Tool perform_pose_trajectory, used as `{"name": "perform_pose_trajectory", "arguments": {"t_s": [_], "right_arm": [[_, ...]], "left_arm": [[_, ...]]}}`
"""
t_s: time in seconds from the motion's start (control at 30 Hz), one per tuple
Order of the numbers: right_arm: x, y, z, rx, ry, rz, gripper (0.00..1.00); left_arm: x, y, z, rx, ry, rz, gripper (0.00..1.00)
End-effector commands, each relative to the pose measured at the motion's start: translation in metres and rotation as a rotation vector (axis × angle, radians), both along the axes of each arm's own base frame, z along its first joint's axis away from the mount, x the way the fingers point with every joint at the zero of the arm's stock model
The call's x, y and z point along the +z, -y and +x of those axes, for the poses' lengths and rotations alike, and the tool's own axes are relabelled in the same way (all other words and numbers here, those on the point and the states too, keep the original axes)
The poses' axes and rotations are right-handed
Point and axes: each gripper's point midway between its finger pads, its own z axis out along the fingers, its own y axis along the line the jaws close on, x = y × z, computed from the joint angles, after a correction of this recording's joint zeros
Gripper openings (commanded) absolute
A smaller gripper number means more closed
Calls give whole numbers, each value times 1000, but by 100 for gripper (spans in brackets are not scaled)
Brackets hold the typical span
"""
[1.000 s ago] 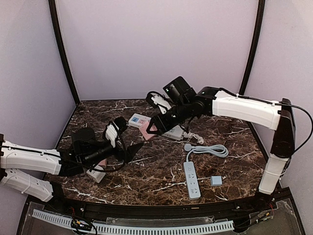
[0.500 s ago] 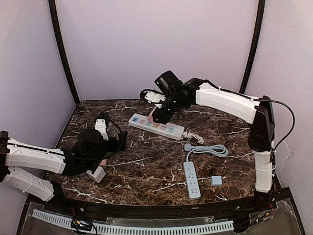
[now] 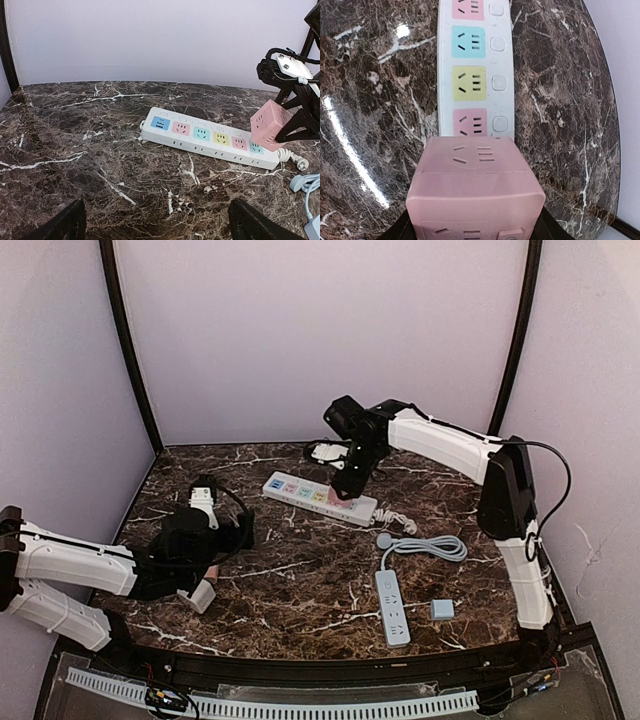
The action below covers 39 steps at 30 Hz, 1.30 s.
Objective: Insert the plug
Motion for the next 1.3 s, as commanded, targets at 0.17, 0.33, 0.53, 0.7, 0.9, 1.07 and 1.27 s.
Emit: {"name": "perform_pose_trajectory", "arguments": {"t_s": [0.17,0.33,0.53,0.7,0.9,1.07,1.27], "right_arm": [[20,29,16,-15,27,-27,0],[9,26,13,13,-7,-28,0],[-6,24,12,32,-37,-41,0],[-11,21,13,47,-38,-40,0],[-16,19,16,64,-26,-42,0],[-27,18,11,88,-51,-52,0],[-38,18,3,121,-81,-63,0]], "left_arm": [[-10,0,2,-4,-11,5,98],[-10,-2,3,2,-7,11,98],[-14,-3,3,2,-10,17,98],[-14,-2,3,-2,-9,15,98],[-14,-3,2,-4,-7,14,98],[-14,-3,2,-7,-7,12,97],[-14,-3,2,-5,-5,12,97]]}}
